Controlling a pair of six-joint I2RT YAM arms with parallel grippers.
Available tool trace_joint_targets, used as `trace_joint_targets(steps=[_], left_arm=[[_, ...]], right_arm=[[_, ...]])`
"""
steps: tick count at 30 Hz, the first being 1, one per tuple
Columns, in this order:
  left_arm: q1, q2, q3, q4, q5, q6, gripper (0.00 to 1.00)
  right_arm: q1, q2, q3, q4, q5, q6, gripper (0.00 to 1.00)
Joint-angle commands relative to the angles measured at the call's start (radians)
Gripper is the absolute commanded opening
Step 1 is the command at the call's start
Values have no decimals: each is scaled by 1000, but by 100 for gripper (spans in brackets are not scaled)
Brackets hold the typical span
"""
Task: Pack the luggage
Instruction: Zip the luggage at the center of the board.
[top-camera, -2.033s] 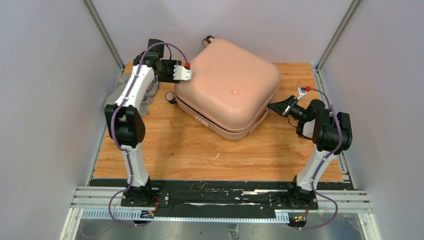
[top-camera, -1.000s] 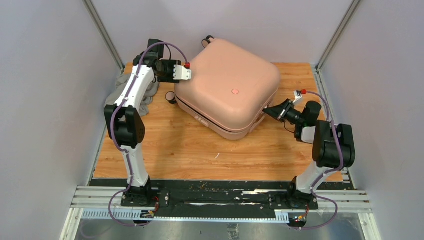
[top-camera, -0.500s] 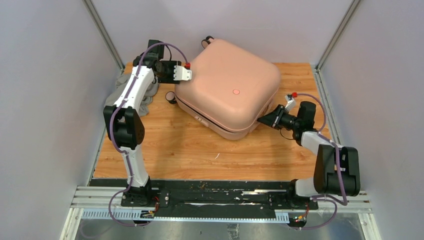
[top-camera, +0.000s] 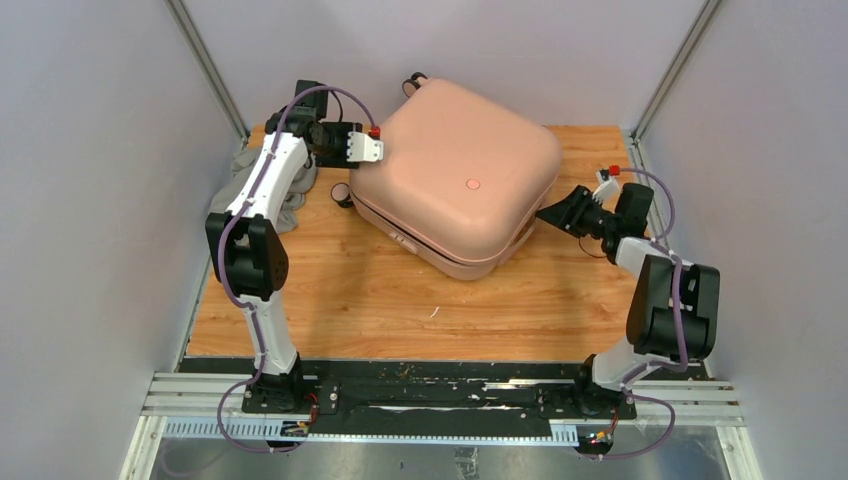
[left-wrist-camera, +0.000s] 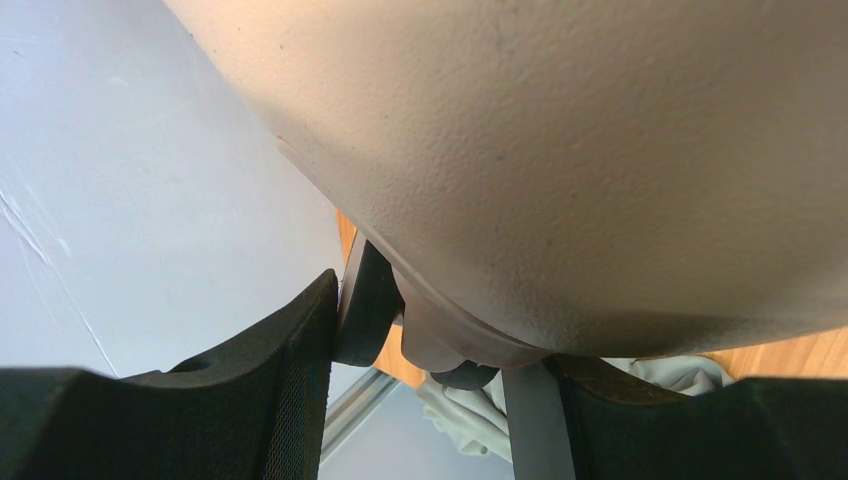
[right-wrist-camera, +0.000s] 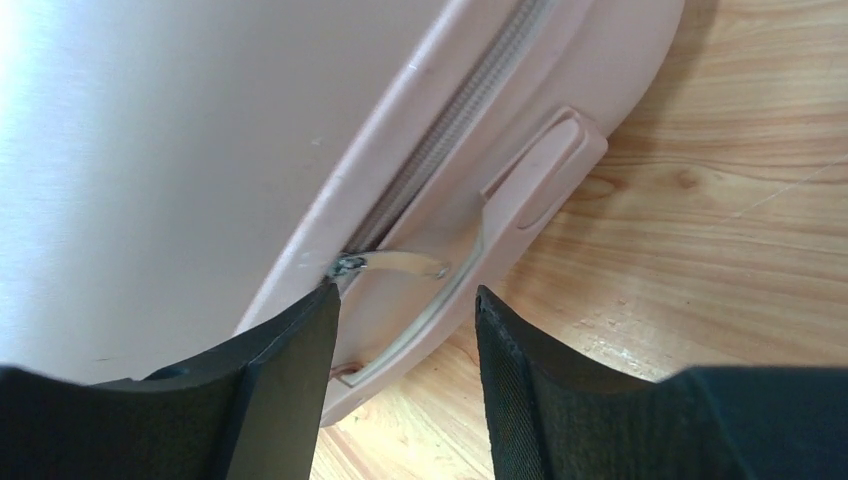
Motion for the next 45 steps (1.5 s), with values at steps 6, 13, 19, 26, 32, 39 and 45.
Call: trace_joint_targets(steps=[6, 13, 19, 26, 32, 39, 45], left_arm=[[-16, -62, 16, 79, 64, -111, 0], [-20, -62, 18, 79, 55, -111, 0], [-21, -60, 28, 79, 42, -108, 0], [-22, -62, 23, 79, 36, -108, 0], [-22, -60, 27, 79, 39, -116, 0], [-22, -52, 38, 79, 32, -133, 0], [-22, -55, 36, 79, 38, -136, 0]], right_arm=[[-5, 129, 30, 165, -105, -6, 54], [14, 197, 32, 312, -159, 70, 53], [17, 231, 16, 408, -165, 138, 45], [38, 228, -20, 526, -185, 194, 41], [36, 212, -52, 549, -175, 189, 46], [41, 166, -65, 500, -140, 127, 46], [41, 95, -99, 466, -107, 95, 41]])
